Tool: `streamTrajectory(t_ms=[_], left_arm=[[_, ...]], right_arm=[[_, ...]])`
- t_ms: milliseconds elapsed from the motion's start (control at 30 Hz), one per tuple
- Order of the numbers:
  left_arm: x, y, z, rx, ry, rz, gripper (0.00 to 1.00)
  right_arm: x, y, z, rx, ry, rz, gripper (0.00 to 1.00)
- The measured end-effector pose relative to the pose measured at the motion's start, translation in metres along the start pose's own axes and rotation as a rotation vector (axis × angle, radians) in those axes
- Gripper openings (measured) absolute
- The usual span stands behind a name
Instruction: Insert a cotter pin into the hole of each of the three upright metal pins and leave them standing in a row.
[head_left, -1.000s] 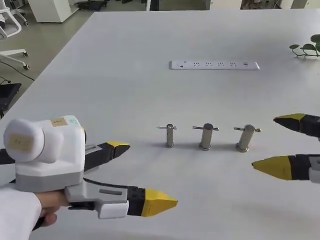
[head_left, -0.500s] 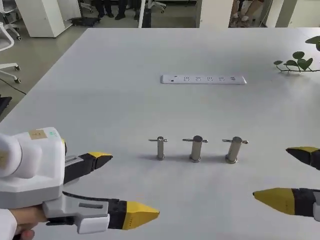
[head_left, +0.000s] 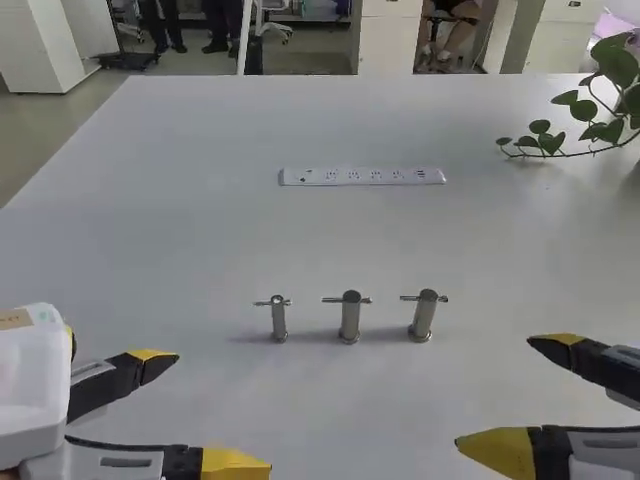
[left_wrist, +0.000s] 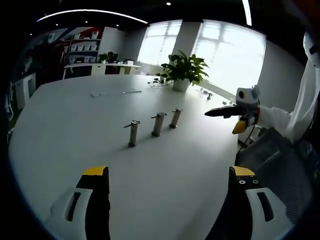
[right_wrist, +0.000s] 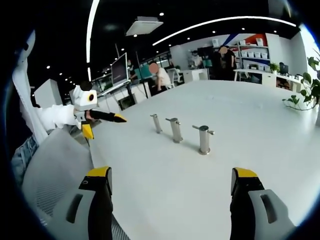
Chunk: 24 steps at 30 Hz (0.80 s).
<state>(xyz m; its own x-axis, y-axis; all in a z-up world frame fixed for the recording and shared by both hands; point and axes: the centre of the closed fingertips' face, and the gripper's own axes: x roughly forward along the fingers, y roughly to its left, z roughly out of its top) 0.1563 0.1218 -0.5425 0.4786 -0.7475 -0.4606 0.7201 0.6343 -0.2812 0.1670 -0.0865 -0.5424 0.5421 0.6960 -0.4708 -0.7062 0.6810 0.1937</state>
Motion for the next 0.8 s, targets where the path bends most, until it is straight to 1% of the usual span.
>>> streamTrajectory(t_ms=[67, 167, 367, 600, 800], left_arm=[[0.0, -0.001, -0.001, -0.003, 0.004, -0.008, 0.99], [0.0, -0.004, -0.005, -0.008, 0.023, -0.03, 0.99], [0.002, -0.007, -0.01, -0.004, 0.055, -0.039, 0.99], [0.003, -0.01, -0.007, -0.011, 0.046, -0.045, 0.99], [0.001, -0.012, -0.01, -0.014, 0.064, -0.057, 0.99]], right_arm=[[-0.001, 0.001, -0.004, -0.001, 0.012, -0.003, 0.98], [-0.004, 0.001, -0.008, 0.003, 0.026, -0.006, 0.98], [-0.011, 0.002, -0.013, 0.034, 0.027, -0.023, 0.98], [-0.014, -0.003, -0.015, 0.053, 0.034, -0.037, 0.97], [-0.012, 0.0, -0.017, 0.05, 0.05, -0.038, 0.97]])
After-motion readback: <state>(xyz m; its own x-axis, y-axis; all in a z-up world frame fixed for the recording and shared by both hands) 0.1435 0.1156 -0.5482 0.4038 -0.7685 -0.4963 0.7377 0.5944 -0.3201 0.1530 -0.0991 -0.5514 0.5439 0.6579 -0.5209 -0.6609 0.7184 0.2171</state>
